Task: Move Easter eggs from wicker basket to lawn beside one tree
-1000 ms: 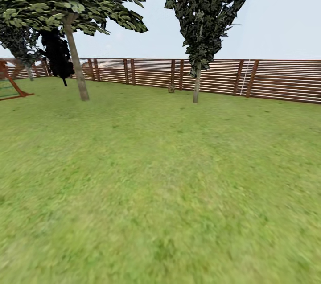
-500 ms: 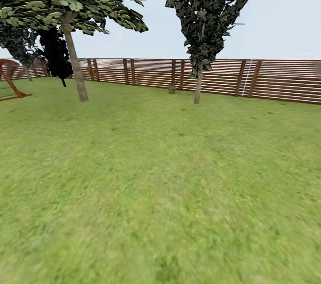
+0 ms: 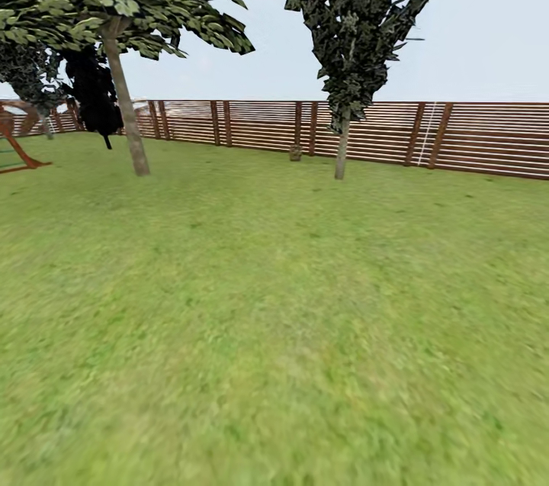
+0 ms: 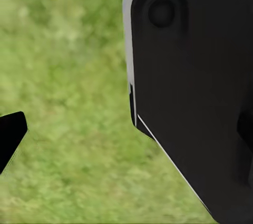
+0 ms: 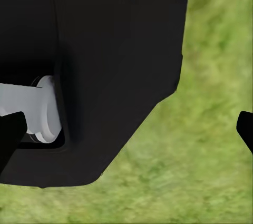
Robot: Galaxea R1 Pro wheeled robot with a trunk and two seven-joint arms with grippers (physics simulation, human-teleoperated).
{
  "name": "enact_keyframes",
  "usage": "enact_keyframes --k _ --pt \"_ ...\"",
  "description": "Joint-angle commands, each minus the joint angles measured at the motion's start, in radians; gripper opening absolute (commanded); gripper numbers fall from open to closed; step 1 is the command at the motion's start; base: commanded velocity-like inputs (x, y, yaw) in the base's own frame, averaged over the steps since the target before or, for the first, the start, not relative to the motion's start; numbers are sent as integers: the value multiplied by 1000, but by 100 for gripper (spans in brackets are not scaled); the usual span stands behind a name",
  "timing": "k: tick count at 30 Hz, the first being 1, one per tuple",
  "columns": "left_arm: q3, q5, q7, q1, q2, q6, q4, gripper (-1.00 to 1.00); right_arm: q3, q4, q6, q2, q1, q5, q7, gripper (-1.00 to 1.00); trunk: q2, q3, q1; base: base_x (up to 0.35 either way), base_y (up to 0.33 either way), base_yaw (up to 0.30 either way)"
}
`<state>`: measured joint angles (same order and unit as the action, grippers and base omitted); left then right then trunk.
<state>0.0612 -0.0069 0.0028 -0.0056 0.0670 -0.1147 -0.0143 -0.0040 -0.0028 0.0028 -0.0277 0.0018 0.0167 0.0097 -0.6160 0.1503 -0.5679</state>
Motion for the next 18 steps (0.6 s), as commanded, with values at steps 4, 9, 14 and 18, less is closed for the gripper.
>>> enact_keyframes --k 4,9,14,18 --pt "13 -1 0 -1 -1 -4 1 100 -1 0 0 0 0 2 1 100 -1 1 -1 339 90 0" --pt "22 0 0 -1 -1 -4 0 100 -1 0 0 0 0 2 1 100 -1 1 -1 339 90 0" --pt "24 0 0 -1 -1 -5 0 100 -1 0 0 0 0 2 1 100 -1 1 -1 339 90 0" --pt "25 0 0 -1 -1 -5 1 100 -1 0 0 0 0 2 1 100 -1 1 -1 339 90 0"
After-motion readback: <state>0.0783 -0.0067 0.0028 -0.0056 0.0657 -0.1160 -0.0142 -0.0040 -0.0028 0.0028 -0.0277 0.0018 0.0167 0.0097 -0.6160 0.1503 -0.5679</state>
